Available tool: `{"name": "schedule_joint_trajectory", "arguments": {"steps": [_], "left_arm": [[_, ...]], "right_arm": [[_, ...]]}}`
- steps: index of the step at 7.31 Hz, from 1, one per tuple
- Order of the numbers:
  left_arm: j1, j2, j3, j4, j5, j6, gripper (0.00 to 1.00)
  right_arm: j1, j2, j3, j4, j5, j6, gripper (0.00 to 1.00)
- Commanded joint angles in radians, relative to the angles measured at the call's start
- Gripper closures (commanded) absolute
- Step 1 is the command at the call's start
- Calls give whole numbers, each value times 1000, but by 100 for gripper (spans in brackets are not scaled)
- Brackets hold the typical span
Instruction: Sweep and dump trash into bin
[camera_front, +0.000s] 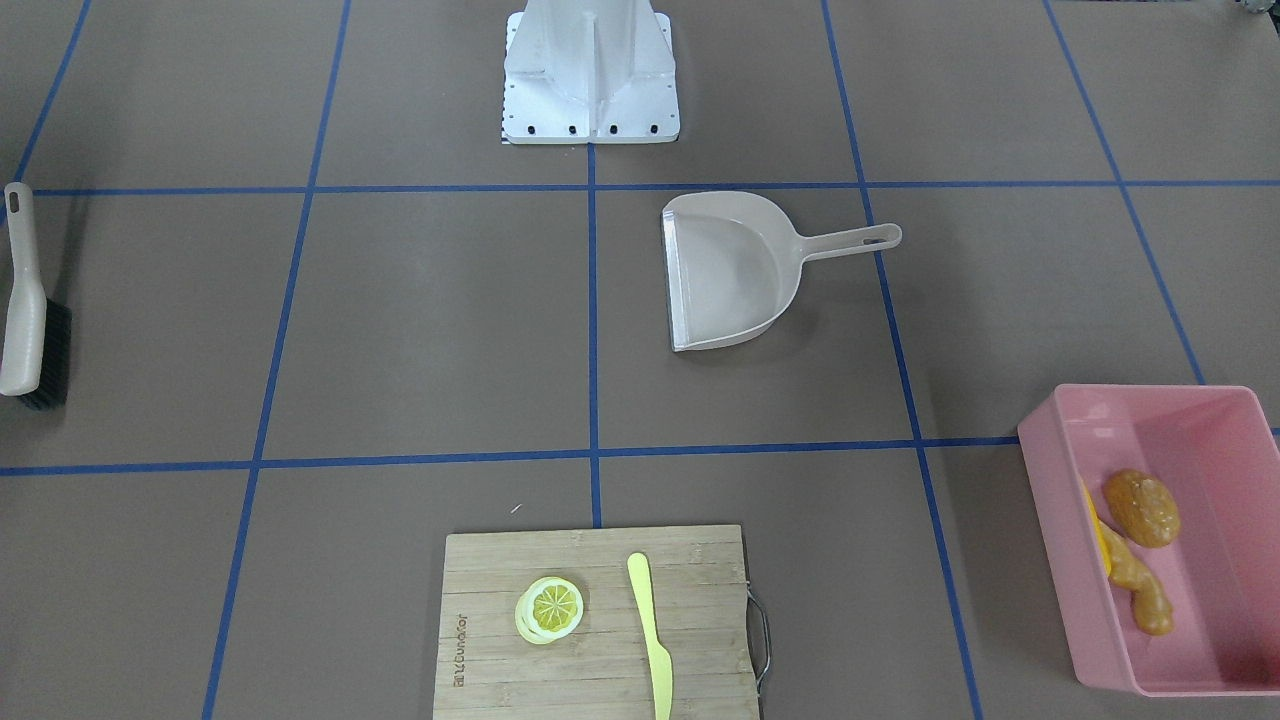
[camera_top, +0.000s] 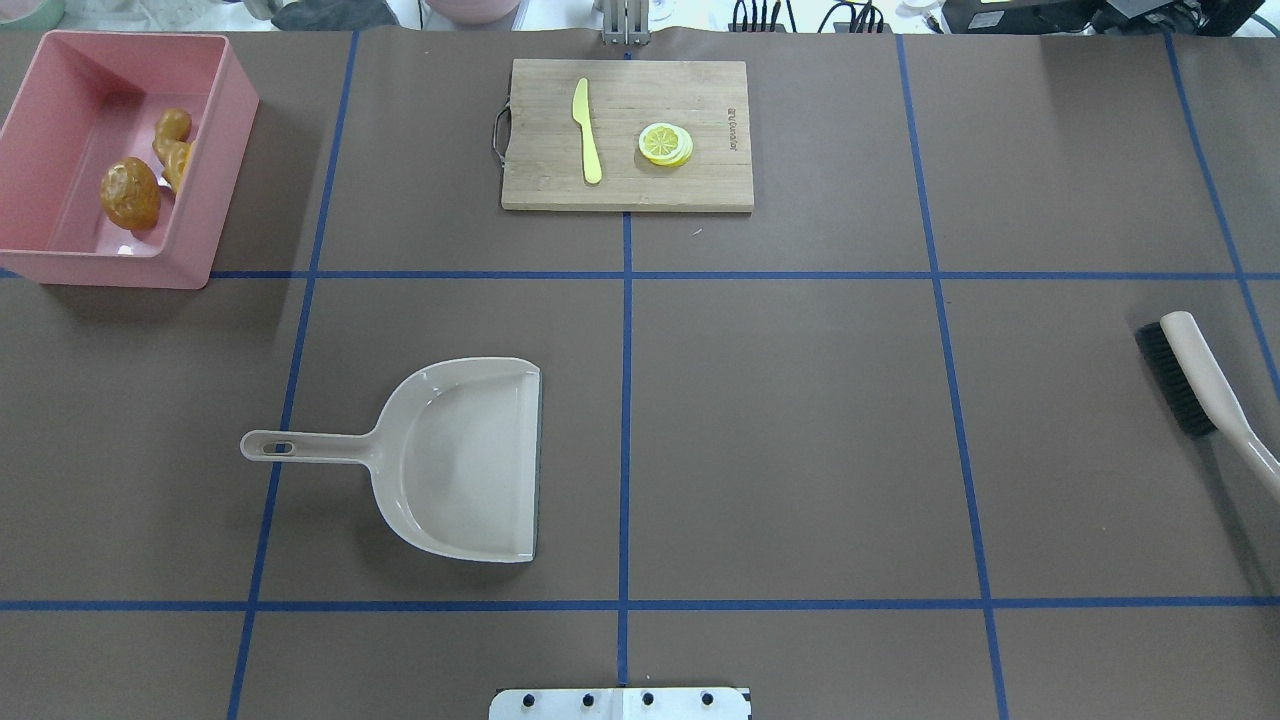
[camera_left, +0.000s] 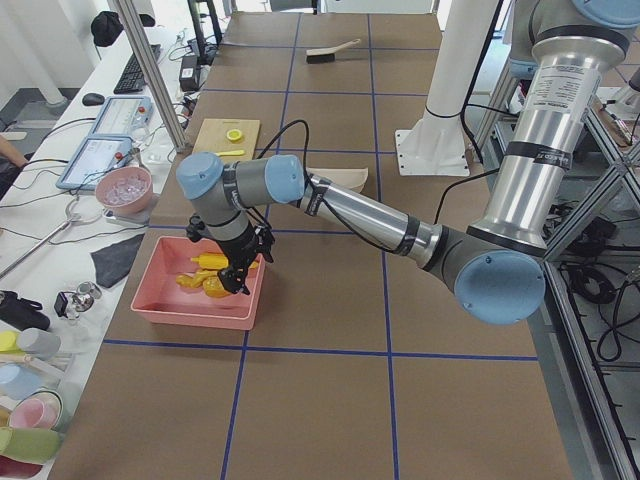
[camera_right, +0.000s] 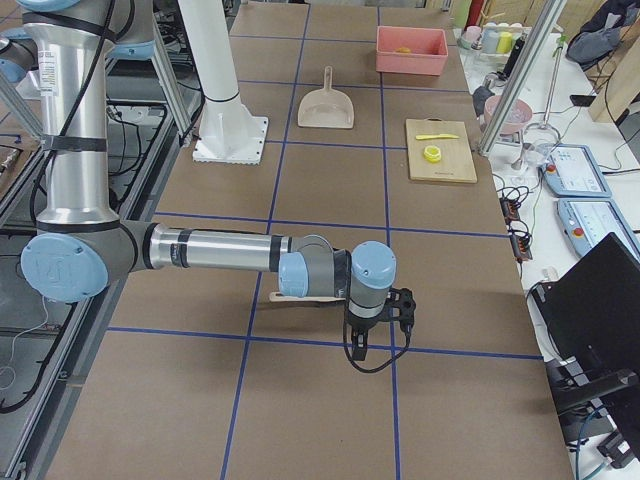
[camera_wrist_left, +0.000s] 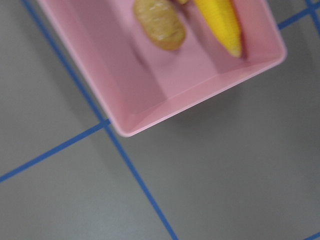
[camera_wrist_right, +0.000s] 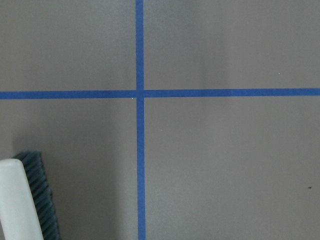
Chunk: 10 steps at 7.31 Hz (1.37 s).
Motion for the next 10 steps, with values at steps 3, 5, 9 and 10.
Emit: {"name": "schedule_joint_trajectory", "arguments": {"steps": [3, 5, 9, 10], "left_arm": [[-77, 69, 215, -273, -3, -173, 2], [-71, 64, 215, -310, -3, -260, 2], [-57, 64, 210, -387, -5, -362, 2], [-39, 78, 212, -425, -3, -365, 2]], "right_arm": [[0, -2, -5, -1, -2, 3, 0], [0, -1, -4, -1, -2, 3, 0], [0, 1, -2, -1, -4, 3, 0], [0, 1, -2, -1, -4, 3, 0]]}}
